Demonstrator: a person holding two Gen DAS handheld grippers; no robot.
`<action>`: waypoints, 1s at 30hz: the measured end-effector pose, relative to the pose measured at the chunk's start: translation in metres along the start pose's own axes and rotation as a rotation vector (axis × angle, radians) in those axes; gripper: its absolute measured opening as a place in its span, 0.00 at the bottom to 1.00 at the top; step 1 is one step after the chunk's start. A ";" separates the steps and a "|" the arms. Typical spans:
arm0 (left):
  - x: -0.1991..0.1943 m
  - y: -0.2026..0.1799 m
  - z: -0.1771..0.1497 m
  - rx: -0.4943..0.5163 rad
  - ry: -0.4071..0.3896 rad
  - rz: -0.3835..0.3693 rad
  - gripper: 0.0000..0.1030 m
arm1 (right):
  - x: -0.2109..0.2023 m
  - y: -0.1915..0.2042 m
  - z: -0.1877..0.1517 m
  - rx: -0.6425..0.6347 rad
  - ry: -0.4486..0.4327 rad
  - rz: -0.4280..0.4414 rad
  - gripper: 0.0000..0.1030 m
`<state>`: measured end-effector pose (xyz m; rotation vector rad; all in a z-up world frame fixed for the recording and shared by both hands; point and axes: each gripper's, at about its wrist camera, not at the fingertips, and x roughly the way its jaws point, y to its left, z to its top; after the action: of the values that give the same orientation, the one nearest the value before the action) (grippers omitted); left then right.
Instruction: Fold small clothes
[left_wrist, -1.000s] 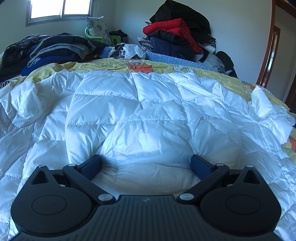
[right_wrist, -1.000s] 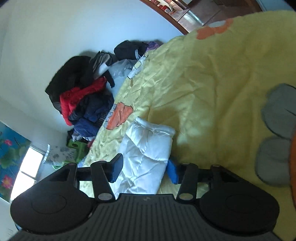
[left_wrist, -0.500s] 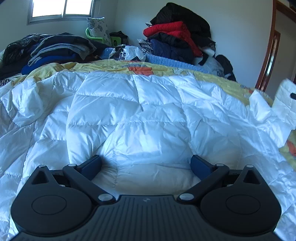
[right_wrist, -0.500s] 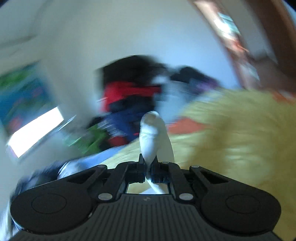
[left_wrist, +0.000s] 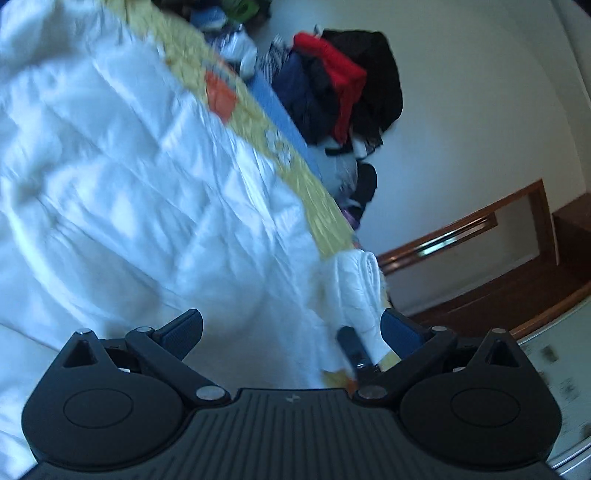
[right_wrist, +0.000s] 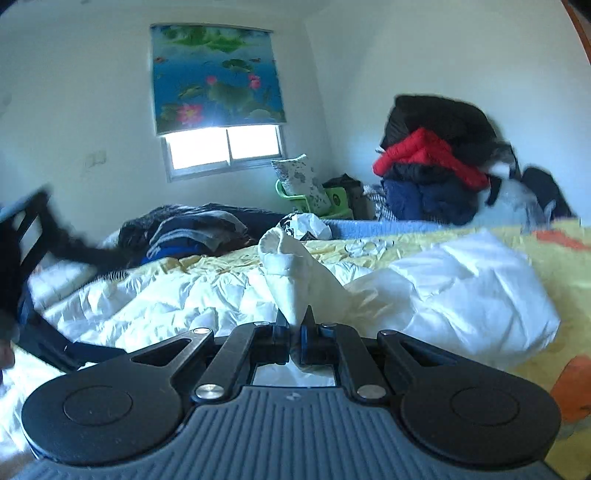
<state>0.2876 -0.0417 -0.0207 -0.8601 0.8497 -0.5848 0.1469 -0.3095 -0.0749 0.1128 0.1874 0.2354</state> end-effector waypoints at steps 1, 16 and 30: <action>0.006 -0.005 0.000 0.000 0.001 0.004 1.00 | -0.002 0.005 -0.001 -0.017 -0.008 0.001 0.10; 0.071 -0.071 -0.012 0.209 0.089 0.184 0.23 | -0.001 0.043 -0.016 -0.349 -0.044 0.000 0.11; 0.026 -0.060 0.017 0.234 -0.079 0.364 0.12 | -0.014 0.040 -0.019 -0.323 -0.069 0.035 0.67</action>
<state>0.3095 -0.0865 0.0257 -0.4960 0.8221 -0.3199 0.1207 -0.2726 -0.0862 -0.1964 0.0768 0.2931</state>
